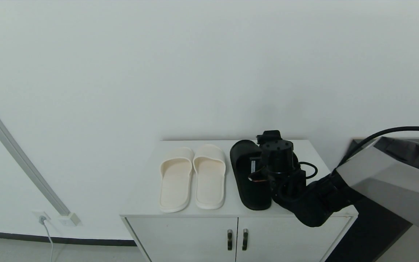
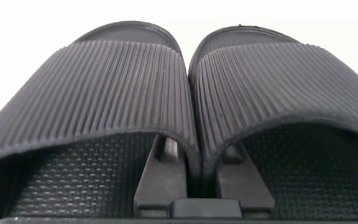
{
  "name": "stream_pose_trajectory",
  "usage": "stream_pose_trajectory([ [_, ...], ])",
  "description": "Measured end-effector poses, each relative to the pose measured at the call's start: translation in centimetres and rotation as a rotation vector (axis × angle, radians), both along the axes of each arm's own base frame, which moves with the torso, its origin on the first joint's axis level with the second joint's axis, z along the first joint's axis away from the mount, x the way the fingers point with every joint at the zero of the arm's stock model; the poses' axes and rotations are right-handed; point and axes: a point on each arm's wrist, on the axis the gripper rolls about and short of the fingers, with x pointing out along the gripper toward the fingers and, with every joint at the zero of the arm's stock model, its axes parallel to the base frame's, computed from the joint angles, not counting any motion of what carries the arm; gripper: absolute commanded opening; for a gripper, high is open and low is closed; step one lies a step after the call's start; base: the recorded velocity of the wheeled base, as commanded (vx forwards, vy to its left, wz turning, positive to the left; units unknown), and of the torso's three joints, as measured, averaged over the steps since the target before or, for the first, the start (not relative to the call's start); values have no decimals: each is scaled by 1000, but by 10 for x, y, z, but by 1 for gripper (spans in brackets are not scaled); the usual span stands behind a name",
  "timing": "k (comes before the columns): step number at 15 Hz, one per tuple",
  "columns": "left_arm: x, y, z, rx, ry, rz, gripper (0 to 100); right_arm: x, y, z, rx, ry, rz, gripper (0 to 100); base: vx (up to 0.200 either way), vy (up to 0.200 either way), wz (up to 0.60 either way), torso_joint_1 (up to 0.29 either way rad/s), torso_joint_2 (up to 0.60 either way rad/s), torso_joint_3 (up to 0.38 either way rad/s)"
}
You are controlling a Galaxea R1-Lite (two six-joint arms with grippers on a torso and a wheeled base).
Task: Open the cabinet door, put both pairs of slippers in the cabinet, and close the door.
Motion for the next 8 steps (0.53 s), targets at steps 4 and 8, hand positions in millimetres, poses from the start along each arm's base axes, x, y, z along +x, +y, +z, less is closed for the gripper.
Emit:
stream_pose_trajectory([
  [4,0,0,0,-3,0,6,0,-48,-9,27,-9,1,84,0,0,0,0,0,0,0],
  [8,0,0,0,-2,0,3,0,-116,-28,39,-26,73,339,0,0,0,0,0,0,0],
])
